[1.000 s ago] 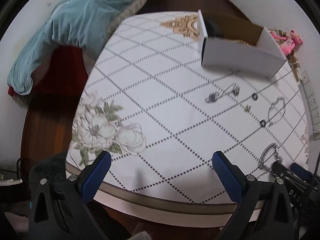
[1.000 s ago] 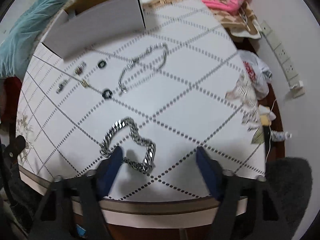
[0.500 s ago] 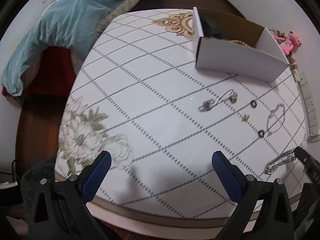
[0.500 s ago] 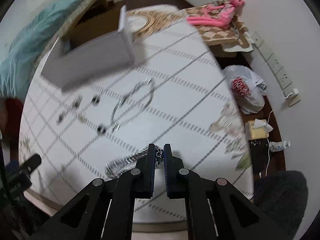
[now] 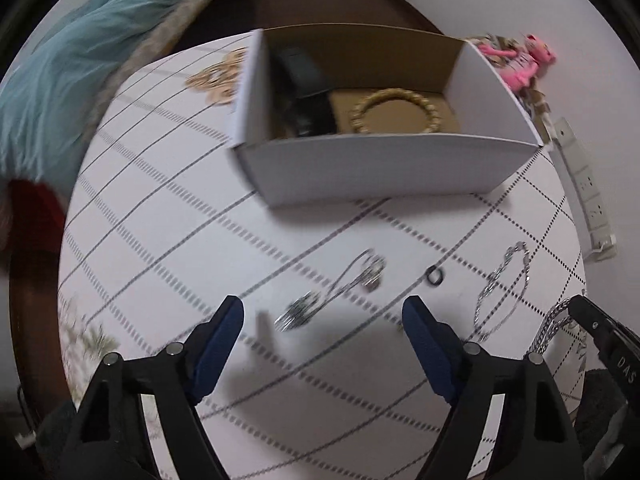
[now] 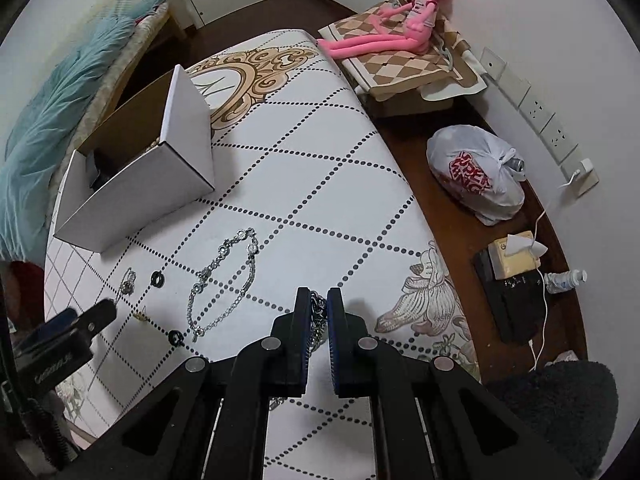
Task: Organize jewelry
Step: 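Grasp the chunky silver chain bracelet with the right gripper while the left gripper grasps a small silver earring, then carry the bracelet and earring into the white box and open both grippers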
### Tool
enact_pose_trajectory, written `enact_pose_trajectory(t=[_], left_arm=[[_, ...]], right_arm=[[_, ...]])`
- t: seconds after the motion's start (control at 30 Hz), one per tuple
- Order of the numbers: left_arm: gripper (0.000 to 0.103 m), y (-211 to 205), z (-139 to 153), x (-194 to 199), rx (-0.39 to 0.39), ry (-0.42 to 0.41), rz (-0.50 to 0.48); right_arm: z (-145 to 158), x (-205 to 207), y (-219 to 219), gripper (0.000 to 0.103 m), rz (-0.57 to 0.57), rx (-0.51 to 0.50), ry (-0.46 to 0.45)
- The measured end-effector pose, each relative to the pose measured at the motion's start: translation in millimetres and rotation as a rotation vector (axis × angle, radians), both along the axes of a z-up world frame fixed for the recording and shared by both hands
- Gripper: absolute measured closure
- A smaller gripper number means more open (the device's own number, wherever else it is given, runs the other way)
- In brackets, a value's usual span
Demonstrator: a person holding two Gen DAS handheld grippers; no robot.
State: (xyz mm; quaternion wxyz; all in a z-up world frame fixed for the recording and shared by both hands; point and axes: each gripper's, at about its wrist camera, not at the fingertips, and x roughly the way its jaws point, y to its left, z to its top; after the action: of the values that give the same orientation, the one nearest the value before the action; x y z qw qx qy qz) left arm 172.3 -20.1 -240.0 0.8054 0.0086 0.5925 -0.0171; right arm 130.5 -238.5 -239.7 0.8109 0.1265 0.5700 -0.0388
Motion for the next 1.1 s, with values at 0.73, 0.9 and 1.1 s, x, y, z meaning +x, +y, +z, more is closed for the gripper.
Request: enact_pose_trajectory(t=[0.73,0.9,1.1], left_arm=[[0.093,5.8,38.4,-16.7,-0.130,-0.089,-0.054],[0.093,26.6,77.2,-27.3,-0.181,-0.142,-0.049],[0.093,36.2,136.3,-23.0,-0.256,-0.231,-0.050]], right_arm=[[21.1,-5.7,4.9,0.095,0.056,0.059,-0.011],[59.0,-7.6,12.9,0.095,0.103,0.117,-0.069],[108.2,5.8,27.3,0.095,0.165,0.171,-0.149]])
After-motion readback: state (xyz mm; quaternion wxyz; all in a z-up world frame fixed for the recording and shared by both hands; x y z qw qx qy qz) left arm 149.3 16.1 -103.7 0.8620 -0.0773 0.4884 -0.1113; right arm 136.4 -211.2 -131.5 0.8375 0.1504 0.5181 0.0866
